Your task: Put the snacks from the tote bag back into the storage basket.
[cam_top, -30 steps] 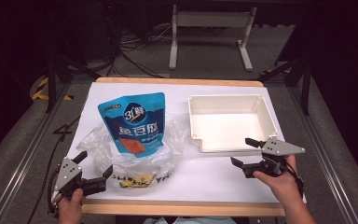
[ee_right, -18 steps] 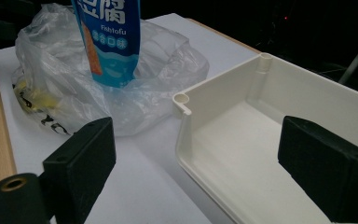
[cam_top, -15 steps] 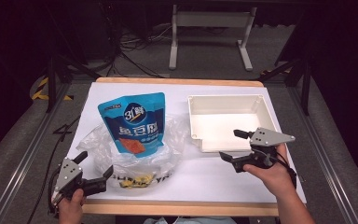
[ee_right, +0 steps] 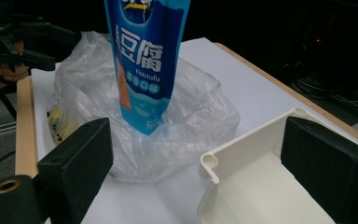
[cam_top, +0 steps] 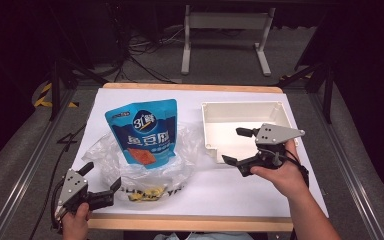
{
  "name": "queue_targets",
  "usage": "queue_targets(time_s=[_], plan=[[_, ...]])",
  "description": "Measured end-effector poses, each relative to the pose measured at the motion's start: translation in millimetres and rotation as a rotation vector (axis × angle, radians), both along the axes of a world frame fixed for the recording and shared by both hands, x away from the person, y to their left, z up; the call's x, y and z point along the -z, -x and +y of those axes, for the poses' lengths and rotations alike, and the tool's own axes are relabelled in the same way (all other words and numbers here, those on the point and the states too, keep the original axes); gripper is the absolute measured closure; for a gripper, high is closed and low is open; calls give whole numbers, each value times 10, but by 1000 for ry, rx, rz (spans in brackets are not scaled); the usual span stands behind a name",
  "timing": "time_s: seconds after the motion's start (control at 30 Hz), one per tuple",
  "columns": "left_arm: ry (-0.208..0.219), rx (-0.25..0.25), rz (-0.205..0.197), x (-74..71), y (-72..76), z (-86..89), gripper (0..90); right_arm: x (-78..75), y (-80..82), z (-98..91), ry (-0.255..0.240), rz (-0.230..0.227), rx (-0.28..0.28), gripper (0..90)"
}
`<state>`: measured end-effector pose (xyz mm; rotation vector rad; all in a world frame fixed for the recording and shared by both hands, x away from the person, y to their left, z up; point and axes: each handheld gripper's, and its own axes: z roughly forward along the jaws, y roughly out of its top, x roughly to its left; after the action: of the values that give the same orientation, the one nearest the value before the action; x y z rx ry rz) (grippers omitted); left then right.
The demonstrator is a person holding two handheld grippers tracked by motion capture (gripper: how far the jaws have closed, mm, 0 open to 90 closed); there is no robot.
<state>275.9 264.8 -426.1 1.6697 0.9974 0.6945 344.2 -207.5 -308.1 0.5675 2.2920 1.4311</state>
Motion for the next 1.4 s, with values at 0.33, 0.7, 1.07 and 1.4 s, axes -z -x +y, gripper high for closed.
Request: queue_targets(time_s=[0.33,0.7,1.07,1.4], plan=[[-2,-2,3,2,-4,0,2,-112,-116,135,-11,-5,-64,96],[0,-10,9,5,19,24,2,-198,-267,377,-24,-9,-87,87],[6,-17,0,5,38,48,2,-246,-506,661,-11,-10,-121,66],[0,-5,4,-1,8,31,2,-255,-723,877,-23,7,-132,51]])
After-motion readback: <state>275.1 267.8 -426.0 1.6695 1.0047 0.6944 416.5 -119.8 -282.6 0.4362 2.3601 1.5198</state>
